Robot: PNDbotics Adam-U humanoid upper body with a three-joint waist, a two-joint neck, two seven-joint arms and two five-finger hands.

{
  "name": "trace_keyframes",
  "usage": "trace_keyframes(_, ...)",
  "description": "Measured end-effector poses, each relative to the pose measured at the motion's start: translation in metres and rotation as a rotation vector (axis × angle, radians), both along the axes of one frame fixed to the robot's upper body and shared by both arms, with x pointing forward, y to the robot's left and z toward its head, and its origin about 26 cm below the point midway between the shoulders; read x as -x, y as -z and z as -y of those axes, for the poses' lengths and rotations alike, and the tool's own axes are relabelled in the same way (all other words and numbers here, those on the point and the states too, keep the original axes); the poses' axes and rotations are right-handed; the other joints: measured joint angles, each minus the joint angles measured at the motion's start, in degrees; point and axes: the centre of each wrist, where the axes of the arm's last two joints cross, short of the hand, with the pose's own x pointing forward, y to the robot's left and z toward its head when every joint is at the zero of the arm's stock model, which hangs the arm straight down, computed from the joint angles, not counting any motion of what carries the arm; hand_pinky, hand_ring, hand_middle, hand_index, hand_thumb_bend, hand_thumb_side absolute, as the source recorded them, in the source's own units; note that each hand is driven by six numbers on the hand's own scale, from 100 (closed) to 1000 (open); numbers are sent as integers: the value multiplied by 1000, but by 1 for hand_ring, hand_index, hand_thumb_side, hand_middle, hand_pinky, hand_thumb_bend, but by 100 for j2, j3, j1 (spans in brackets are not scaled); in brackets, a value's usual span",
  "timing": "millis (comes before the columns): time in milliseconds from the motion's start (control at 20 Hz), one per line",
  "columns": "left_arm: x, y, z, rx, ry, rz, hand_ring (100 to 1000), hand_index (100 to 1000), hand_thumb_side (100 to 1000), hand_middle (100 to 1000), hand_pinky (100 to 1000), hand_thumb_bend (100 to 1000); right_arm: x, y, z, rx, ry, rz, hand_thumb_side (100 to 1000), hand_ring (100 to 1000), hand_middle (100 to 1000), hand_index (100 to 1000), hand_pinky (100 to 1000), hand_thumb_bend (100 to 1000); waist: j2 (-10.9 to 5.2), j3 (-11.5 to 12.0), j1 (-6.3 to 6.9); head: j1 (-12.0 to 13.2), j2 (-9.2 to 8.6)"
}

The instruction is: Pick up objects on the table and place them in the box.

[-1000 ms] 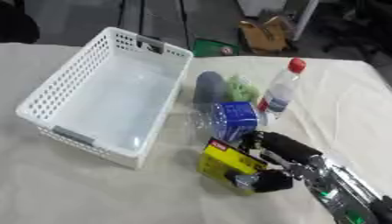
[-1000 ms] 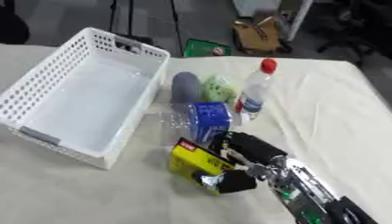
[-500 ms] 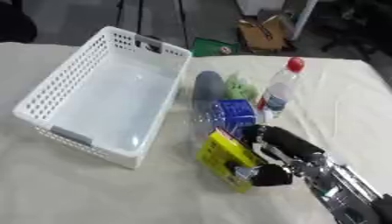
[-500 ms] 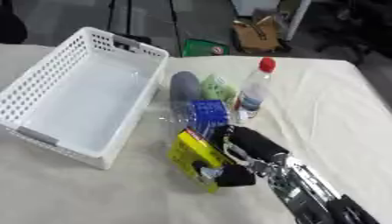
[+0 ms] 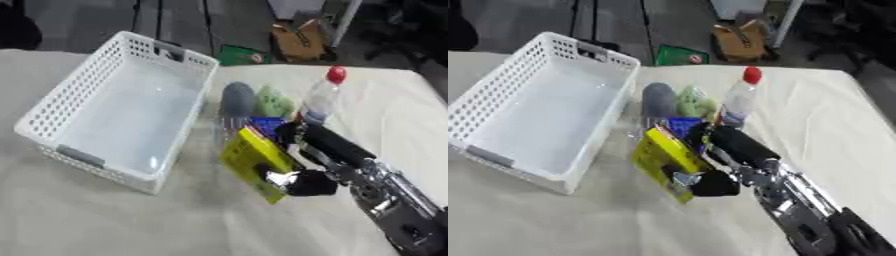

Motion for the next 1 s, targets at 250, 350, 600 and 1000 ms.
trace_keyframes(250, 0, 0, 0, 0, -1, 0, 802, 772, 692, 780, 807, 100, 0, -13, -4, -35, -15, 40, 782, 869, 438, 625, 868, 319, -1, -32, 1, -2, 0)
trace_keyframes(350, 0, 0, 0, 0, -1, -1, 802, 772, 692, 781, 807, 100, 1, -19, -6, -46, -25, 54, 795, 869, 437, 625, 868, 317, -1, -33, -2, -2, 0)
trace_keyframes(600, 0, 0, 0, 3, -2, -4, 802, 773, 693, 781, 806, 100, 0, -41, -12, -81, -53, 103, 824, 868, 434, 623, 869, 314, -23, -62, -26, -1, 2)
trace_keyframes(1000, 0, 0, 0, 5, -4, -9, 802, 773, 695, 782, 806, 100, -3, -75, -31, -115, -98, 185, 853, 863, 433, 619, 869, 299, -63, -70, -59, -27, 12)
